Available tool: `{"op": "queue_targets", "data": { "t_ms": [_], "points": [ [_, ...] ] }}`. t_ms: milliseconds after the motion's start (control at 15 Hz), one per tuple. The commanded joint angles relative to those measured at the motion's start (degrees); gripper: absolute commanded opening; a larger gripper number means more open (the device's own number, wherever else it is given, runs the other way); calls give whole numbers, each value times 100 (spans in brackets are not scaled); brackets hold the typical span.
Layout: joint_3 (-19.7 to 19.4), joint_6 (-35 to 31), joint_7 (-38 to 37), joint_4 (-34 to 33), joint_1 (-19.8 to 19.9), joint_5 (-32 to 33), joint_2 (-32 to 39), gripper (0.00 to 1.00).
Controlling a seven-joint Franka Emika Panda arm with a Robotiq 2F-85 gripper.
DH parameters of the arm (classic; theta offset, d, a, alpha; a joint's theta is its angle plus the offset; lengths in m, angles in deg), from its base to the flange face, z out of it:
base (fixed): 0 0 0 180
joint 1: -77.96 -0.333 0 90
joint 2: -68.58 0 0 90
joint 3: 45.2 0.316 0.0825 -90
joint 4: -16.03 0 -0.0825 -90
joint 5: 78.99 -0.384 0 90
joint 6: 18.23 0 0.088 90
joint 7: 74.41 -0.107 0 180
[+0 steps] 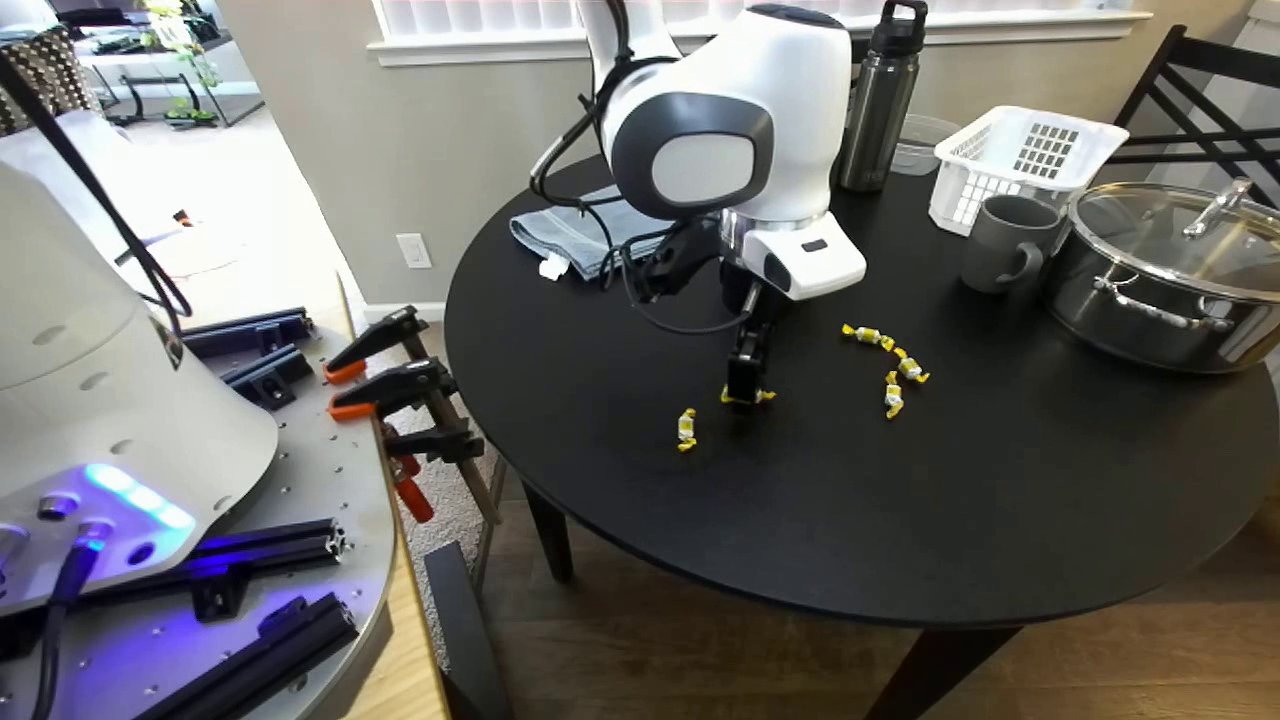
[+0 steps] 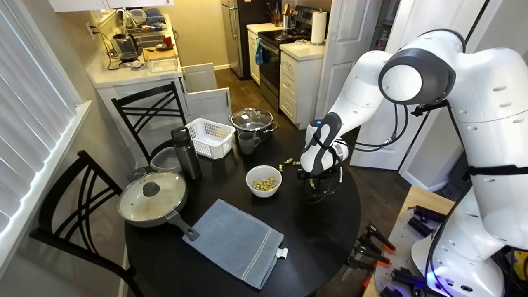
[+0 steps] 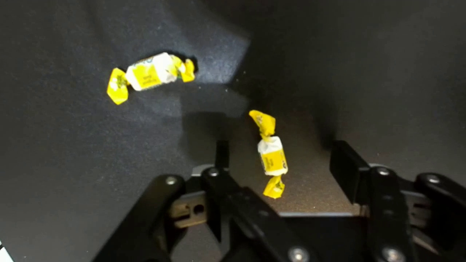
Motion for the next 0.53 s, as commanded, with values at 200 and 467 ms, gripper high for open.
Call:
{"op": "queue_targets", "data": {
  "t_ms": [200, 467],
  "points": [
    [102, -147, 138, -87, 31, -203, 94, 22],
    [9, -137, 100, -91, -125, -126, -127, 1]
  ]
}}
